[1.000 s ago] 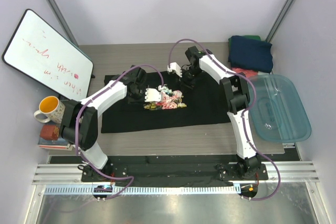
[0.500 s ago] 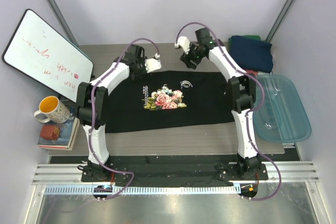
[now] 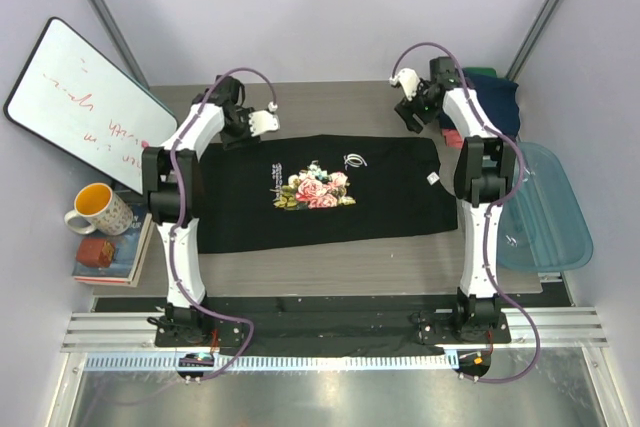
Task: Fold and stack the t-shirts
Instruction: Fold the flattened tshirt in 1/3 of the way, then grap the side of the flattened tshirt furthest away from the robot with both arms
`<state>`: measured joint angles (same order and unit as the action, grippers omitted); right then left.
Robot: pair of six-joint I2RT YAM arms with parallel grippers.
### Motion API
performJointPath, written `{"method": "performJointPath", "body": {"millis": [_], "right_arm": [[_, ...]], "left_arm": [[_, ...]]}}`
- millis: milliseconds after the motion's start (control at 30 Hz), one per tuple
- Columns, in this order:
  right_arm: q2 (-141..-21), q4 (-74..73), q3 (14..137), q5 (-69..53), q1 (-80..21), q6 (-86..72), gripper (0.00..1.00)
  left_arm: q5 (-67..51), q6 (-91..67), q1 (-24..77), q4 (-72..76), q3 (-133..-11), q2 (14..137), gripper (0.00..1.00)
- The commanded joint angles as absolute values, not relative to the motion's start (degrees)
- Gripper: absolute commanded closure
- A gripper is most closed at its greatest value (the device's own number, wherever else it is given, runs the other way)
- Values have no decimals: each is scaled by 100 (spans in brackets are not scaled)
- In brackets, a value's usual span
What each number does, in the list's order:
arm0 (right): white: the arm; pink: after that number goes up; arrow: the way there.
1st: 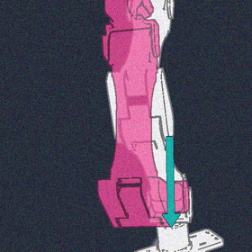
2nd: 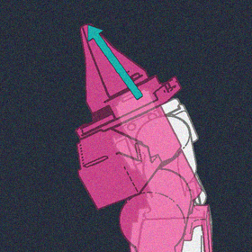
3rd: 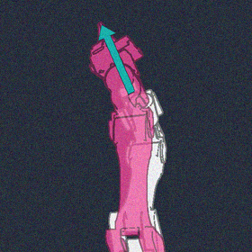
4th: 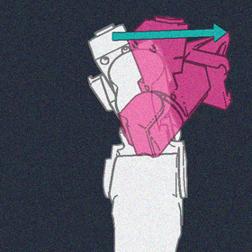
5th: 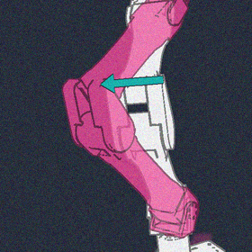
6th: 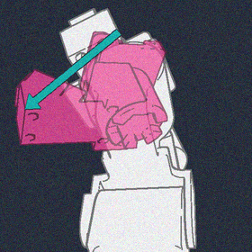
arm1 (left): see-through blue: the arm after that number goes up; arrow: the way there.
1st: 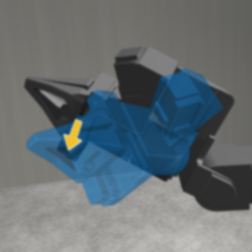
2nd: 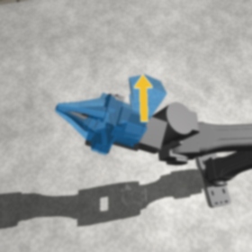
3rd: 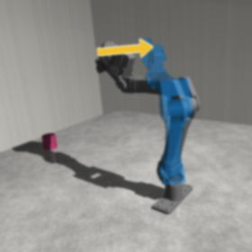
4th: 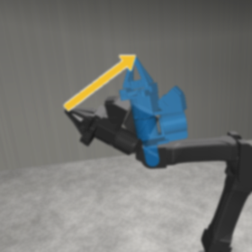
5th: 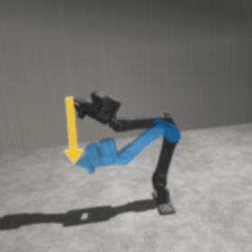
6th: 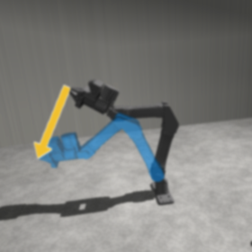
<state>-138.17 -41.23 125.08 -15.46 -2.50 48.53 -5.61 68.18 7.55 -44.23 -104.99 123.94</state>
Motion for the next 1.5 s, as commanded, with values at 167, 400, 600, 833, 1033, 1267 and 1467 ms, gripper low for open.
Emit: {"method": "performJointPath", "body": {"millis": [167, 400, 600, 833, 1033, 1267, 1467], "right_arm": [[-13940, -4324, 12437, -1714, -70, 4729, 19], [-13773, -4737, 12068, -1950, 281, 4930, 19], [-13773, -5396, 12348, -2135, 413, 5124, 23], [-13694, -5334, 12973, -2688, 554, 4430, 23], [-13632, -5423, 12841, -2856, 545, 4272, 23], [-13544, -5484, 12700, -2927, 545, 4245, 24], [-13439, -5528, 12639, -2918, 492, 4263, 25]], "left_arm": [[-1134, 7673, 589, -5238, -10775, 12744, 45], [-1134, 8042, 501, -5563, -10828, 12893, 44], [-984, 8235, 483, -5599, -10854, 12999, 44], [-993, 8279, 422, -5388, -11039, 13113, 44], [-1098, 7148, 273, -5352, -12127, 13649, 44], [-1661, 6039, 18, -5686, -12735, 13825, 44], [-1793, 5362, -211, -6038, -12902, 14097, 45]]}}
